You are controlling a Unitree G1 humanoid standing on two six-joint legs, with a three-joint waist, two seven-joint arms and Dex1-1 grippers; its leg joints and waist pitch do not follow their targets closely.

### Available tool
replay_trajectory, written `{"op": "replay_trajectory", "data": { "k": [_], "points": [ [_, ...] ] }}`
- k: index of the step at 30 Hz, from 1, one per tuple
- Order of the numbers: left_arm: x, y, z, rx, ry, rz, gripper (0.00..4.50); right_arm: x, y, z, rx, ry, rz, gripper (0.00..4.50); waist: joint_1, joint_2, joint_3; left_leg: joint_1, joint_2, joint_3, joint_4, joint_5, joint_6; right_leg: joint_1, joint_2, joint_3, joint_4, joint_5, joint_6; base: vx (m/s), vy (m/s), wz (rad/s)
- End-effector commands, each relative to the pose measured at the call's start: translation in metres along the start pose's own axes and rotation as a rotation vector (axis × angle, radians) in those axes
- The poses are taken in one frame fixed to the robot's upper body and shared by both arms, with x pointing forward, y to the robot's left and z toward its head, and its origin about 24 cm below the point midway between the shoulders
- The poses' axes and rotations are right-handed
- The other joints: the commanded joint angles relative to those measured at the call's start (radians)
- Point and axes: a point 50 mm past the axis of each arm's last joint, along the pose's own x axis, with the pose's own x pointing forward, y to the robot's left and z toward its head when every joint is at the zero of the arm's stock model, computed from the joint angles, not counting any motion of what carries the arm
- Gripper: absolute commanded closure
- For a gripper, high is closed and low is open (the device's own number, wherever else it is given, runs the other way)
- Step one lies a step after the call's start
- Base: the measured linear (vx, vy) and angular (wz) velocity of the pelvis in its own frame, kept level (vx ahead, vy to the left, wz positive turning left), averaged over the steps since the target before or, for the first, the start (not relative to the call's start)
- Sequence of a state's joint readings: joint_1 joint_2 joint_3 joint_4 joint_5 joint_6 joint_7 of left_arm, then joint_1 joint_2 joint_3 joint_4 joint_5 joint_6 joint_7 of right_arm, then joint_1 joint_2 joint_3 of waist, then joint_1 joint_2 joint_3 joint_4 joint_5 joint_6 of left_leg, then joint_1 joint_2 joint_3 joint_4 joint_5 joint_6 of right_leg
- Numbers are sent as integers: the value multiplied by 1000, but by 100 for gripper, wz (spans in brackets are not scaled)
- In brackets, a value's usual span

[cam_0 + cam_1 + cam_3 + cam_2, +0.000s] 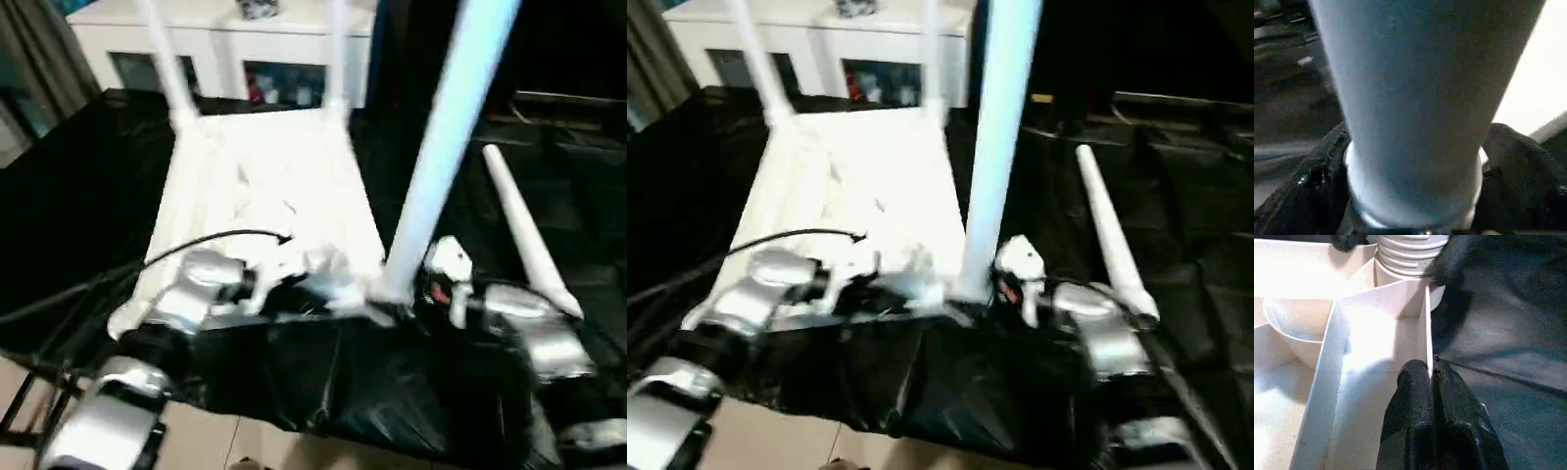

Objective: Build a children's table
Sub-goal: Rotate leg to tighten

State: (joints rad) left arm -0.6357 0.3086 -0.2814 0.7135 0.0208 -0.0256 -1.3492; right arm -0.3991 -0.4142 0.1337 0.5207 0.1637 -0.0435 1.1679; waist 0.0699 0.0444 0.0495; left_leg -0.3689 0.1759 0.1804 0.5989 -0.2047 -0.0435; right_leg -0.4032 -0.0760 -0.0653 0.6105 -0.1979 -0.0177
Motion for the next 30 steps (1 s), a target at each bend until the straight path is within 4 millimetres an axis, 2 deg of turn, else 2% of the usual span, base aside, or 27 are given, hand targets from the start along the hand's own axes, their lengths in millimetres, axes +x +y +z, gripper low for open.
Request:
{"op": "replay_trajectory", "data": {
  "k": [1, 2, 8, 13, 14, 15, 16, 17, 18, 19, 20, 21, 22, 24, 25, 26, 27, 28, 29, 30],
  "points": [
    [4, -4, 3, 16, -16, -80, 450, 4, 4, 3, -14, 19, 78, 82, 4, -19, -65, 3, 60, -14, -59, -87, 153, 58, -77, 45, -59, -55, -289, 0, 0, 0],
    [3, -5, 2, 23, -4, -99, 450, 5, 4, 3, -21, 28, 99, 93, 8, -21, -65, 4, 61, -14, -60, -89, 145, 58, -78, 45, -59, -65, -289, 0, 0, 0],
    [2, -9, 0, 41, 24, -158, 450, 9, 7, 6, -25, 23, 153, 146, 22, -20, -66, 8, 61, -14, -61, -87, 129, 56, -78, 47, -58, -70, -282, 0, 0, 0],
    [1, -8, -2, 28, 20, -134, 450, 12, 11, 4, 20, -6, 144, 165, 22, -20, -67, 6, 61, -15, -61, -71, 130, 58, -78, 46, -56, -50, -281, 0, 0, 0],
    [2, -6, -1, 12, 6, -101, 450, 13, 12, 2, 53, -25, 110, 169, 23, -21, -65, 6, 61, -14, -61, -75, 128, 57, -79, 47, -58, -57, -279, 0, 0, 0],
    [3, -4, 0, 2, -5, -71, 450, 15, 12, 1, 75, -37, 75, 171, 25, -14, -66, 6, 60, -15, -60, -79, 125, 57, -80, 47, -58, -63, -279, 0, 0, 0],
    [6, -1, 1, -15, -14, -25, 450, 18, 10, -2, 99, -38, -4, 172, 23, -17, -66, 7, 61, -15, -62, -87, 116, 56, -80, 47, -60, -75, -275, 0, 0, 0],
    [8, 1, 2, -27, -19, 6, 450, 19, 8, -4, 115, -37, -59, 173, 18, -17, -61, 8, 61, -16, -67, -107, 98, 53, -78, 47, -65, -109, -271, 0, 0, 0],
    [15, 7, 5, -53, -14, 99, 450, 25, 1, -10, 142, -30, -248, 174, 16, -17, -61, 10, 59, -16, -68, -137, 78, 53, -80, 47, -70, -162, -261, 0, 0, 0],
    [16, 8, 6, -57, -14, 108, 450, 26, 0, -11, 147, -28, -275, 174, 16, -17, -61, 10, 59, -16, -68, -137, 78, 53, -80, 47, -70, -162, -261, 0, 0, 0],
    [18, 9, 6, -64, -13, 125, 450, 28, -1, -13, 155, -25, -323, 174, 7, -17, -56, 12, 56, -20, -76, -181, 36, 54, -84, 48, -82, -260, -234, 0, 0, 0],
    [25, 11, 10, -82, -20, 174, 450, 32, -5, -16, 209, -37, -452, 174, 5, -18, -56, 12, 54, -22, -78, -182, 27, 57, -85, 47, -84, -281, -224, 0, 0, 0],
    [25, 11, 10, -82, -20, 177, 450, 33, -5, -16, 211, -38, -457, 174, -4, -16, -54, 7, 54, -24, -82, -188, 16, 57, -81, 47, -85, -289, -211, 0, 0, 0],
    [37, 13, 17, -93, -33, 246, 450, 39, -7, -19, 277, -46, -583, 175, -15, -19, -53, 11, 53, -23, -81, -204, 17, 54, -80, 49, -90, -305, -202, 0, 0, 0],
    [45, 14, 22, -103, -40, 286, 450, 43, -7, -20, 315, -43, -651, 175, -16, -14, -55, 14, 52, -21, -79, -200, 17, 51, -79, 50, -93, -304, -200, 0, 0, 0],
    [53, 13, 27, -108, -56, 307, 450, 48, -7, -20, 331, -39, -718, 175, -15, -15, -55, 13, 51, -21, -79, -192, 21, 52, -79, 50, -92, -295, -200, 0, 0, 0],
    [53, 13, 27, -108, -57, 308, 450, 48, -7, -20, 332, -39, -720, 175, -14, -12, -56, 12, 51, -21, -78, -185, 22, 53, -80, 50, -91, -285, -201, 0, 0, 0],
    [55, 13, 29, -114, -67, 322, 450, 49, -7, -20, 336, -41, -740, 175, -14, -14, -59, 11, 49, -20, -76, -171, 29, 53, -79, 51, -90, -257, -202, 0, 0, 0],
    [60, 12, 32, -104, -77, 328, 450, 52, -7, -17, 333, -67, -756, 119, -14, -14, -59, 9, 49, -20, -76, -167, 33, 54, -78, 51, -89, -245, -204, 0, 0, 0],
    [65, 11, 35, -94, -88, 333, 450, 55, -6, -13, 309, -90, -765, 119, -12, -11, -62, 7, 49, -19, -72, -144, 45, 56, -78, 50, -85, -191, -212, 0, 0, 0]
  ]
}}
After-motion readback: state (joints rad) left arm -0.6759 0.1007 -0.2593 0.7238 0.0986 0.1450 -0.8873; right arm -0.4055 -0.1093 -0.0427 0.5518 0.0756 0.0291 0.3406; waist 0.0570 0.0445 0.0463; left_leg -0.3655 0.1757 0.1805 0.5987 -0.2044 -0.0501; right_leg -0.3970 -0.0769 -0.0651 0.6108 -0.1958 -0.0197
